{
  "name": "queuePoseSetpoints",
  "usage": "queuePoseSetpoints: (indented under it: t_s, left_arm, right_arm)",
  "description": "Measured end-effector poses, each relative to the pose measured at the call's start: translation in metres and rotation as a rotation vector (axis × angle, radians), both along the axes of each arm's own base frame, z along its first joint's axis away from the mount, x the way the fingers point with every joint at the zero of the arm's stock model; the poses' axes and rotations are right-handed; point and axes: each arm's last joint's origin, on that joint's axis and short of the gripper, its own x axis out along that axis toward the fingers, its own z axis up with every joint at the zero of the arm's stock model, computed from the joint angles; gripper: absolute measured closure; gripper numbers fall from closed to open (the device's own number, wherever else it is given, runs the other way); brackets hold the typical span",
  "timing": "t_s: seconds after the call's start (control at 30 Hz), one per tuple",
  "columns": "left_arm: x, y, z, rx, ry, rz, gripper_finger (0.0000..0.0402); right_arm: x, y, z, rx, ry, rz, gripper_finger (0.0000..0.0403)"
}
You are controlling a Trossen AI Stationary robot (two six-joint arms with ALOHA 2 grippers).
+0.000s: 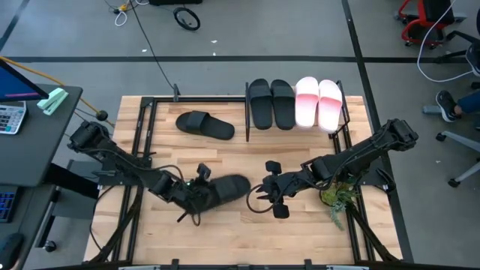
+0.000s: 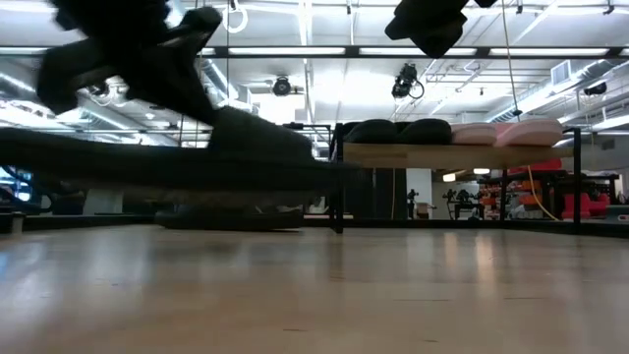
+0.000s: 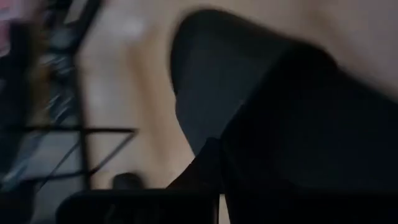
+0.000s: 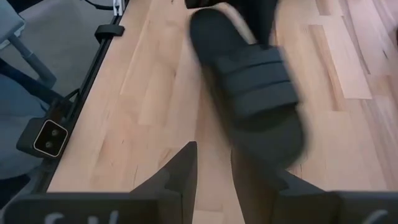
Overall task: Pick and place slides into the shelf
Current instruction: Put the black slide under the shelf
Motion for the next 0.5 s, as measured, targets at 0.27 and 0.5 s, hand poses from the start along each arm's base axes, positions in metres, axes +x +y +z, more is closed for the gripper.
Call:
queuePoseSetpoints:
  t_s: [0.27,0.5]
  left_arm:
    - [0.035,0.028,0.041,-0.163,-0.241,0.296,0.0400]
    - [0.076,0.043,0.028,-0.279,-0.309,0.489,0.0401]
  right_arm:
    - [0.000,0.000,0.000,0.004,0.000,-0.004,0.0299]
    - [-0.003,0.001,0.003,0.087,0.023,-0.059,0.0300]
